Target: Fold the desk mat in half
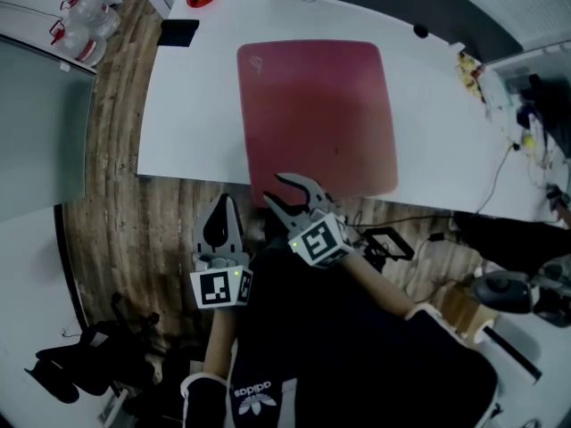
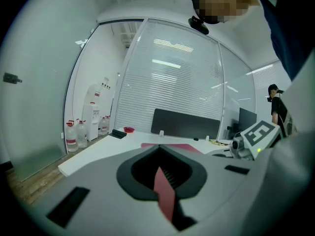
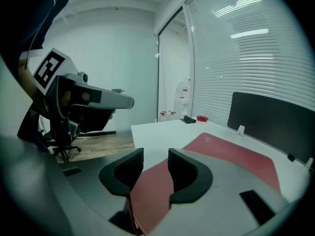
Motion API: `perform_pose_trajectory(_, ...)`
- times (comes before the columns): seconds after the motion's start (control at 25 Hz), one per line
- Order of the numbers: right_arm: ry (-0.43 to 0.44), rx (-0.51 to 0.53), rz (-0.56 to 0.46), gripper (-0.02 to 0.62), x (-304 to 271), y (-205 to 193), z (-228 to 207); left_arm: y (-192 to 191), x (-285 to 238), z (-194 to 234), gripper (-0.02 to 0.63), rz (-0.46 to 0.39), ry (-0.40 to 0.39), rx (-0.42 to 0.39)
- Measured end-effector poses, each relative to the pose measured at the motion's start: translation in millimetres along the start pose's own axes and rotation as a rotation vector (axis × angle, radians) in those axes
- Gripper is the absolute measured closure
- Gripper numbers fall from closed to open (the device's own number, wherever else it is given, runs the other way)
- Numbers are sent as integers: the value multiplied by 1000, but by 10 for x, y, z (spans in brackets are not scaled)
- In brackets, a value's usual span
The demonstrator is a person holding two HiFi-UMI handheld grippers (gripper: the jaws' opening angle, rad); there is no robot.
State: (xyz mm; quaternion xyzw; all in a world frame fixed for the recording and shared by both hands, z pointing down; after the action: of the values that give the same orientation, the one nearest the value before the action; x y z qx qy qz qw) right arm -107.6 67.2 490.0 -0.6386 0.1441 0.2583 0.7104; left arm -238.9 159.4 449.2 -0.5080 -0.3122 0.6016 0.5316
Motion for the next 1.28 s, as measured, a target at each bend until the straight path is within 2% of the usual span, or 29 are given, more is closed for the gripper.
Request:
perform_pose_trajectory(0.28,32,57,44,430,-269,-187,267,-25,63,81,603,10,9,13)
perform_pose_trajectory(0.48,61,112,111,414,-418,-302,425,-73,105,139,603,22,7,15)
perform_pose_trajectory(0.76,70,219,182,408,-576,-504,579,-149,149,188,603,49,13,21)
perform_pose_trajectory(1.28,58,506,337,407,-758,-675,801,-187,239,354,603,54,20,28)
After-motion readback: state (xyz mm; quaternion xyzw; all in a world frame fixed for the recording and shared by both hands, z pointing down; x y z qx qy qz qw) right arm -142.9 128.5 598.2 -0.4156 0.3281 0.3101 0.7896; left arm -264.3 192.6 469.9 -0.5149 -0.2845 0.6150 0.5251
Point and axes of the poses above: the fingertips, and each gripper's own axes: x backward along the fingers, z to its left, y out of its top, the point moved 8 cm from there along x, backward along the fingers, and after that the axes turned 7 degrees about x, right-handed, at the moved point
